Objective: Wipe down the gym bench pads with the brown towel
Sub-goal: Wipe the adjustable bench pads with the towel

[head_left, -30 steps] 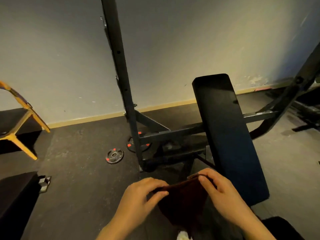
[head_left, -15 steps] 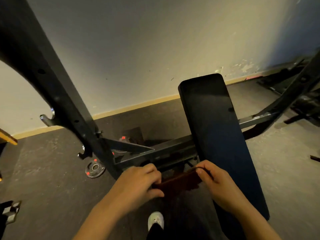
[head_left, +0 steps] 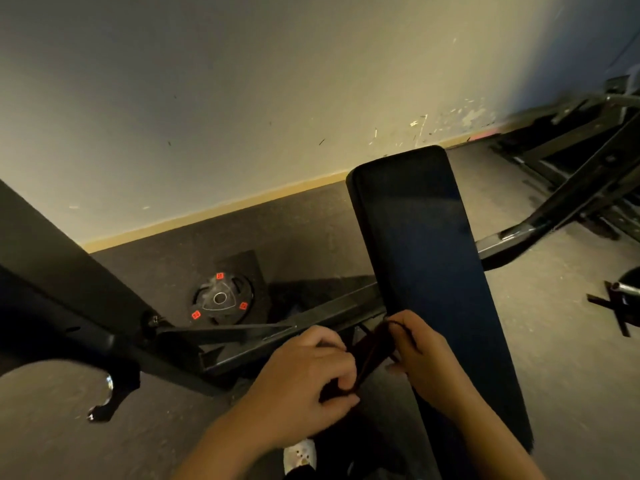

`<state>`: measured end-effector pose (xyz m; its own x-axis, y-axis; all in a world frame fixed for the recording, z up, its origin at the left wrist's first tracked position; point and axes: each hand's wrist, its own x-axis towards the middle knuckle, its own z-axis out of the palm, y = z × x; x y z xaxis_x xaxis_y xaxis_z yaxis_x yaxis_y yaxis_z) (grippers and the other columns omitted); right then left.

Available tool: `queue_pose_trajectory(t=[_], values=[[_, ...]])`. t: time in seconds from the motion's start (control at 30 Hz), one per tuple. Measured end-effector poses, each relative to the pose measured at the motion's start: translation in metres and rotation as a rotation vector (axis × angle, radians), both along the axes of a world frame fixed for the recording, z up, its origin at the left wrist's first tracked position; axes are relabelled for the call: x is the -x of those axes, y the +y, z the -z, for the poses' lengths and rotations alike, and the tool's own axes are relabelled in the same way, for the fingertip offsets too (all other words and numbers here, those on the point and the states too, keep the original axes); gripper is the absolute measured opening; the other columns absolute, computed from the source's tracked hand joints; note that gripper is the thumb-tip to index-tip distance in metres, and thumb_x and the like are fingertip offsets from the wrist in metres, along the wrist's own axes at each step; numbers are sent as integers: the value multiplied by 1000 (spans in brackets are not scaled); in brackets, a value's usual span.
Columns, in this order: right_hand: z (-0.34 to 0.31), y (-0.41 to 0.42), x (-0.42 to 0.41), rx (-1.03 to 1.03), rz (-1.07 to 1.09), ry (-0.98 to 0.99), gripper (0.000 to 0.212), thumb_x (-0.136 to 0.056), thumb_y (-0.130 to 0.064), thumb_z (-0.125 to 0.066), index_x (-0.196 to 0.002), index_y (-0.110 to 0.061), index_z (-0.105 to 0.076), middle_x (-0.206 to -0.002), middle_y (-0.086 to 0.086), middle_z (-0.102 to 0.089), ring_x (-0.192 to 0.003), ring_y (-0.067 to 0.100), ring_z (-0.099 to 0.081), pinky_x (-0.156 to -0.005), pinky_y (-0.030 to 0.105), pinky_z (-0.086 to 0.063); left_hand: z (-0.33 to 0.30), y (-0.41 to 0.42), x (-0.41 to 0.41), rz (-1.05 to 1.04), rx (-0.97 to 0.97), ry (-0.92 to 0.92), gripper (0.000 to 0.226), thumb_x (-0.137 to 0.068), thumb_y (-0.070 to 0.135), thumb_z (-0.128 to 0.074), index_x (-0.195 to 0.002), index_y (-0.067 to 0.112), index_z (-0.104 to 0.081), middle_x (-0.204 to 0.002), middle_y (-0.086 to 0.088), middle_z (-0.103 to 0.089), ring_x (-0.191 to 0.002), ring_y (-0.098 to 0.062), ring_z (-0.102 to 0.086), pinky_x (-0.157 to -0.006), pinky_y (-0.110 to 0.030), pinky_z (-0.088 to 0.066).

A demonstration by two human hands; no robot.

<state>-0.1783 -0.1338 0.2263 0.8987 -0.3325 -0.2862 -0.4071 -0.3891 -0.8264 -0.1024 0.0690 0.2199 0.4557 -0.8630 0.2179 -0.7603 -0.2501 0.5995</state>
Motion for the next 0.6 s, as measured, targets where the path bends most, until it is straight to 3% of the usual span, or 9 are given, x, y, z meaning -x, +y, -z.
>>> queue_pose_trajectory(t=[0.1,0.23,0.33,0.47,0.6], values=[[11,-9,-9,-22,-19,25,22,-103,-13,-42,-98,-29,-58,-94,-7,-62,-75,-12,-60,-60,9,-46,14,0,-13,-21,-60,-161,26,-77,53,-57,-81,34,-39,-77,20,-55,-97,-2,-46,-67,-18,-41],[33,-22,-25,48,-116,54,19,-103,-20,-45,-96,-29,-59,-89,-5,-65,-77,3,-63,-68,21,-51,36,-5,-15,-80,-97,-286,10,-83,45,-54,-88,37,-54,-87,17,-50,-83,-7,-46,-55,-19,-43],[45,-40,-37,55,-219,46,21,-103,-20,-47,-91,-30,-60,-83,-9,-65,-73,6,-61,-66,22,-49,54,-12,-6,-245,-95,-225,6,-87,36,-54,-92,35,-57,-94,15,-47,-79,-5,-48,-53,-16,-38],[56,-62,-64,35,-335,105,17,-103,-20,-45,-98,-24,-61,-88,-1,-65,-79,16,-64,-74,35,-55,73,-27,-7,-463,17,-91,7,-90,28,-53,-96,29,-57,-94,11,-49,-72,-7,-55,-52,-24,-49],[71,-71,-118,33,-358,67,15,-103,-21,-46,-98,-21,-60,-87,4,-65,-80,23,-64,-72,36,-53,88,-45,-55,-599,66,-124,13,-91,21,-53,-102,21,-60,-96,1,-57,-76,-13,-59,-64,-22,-48]])
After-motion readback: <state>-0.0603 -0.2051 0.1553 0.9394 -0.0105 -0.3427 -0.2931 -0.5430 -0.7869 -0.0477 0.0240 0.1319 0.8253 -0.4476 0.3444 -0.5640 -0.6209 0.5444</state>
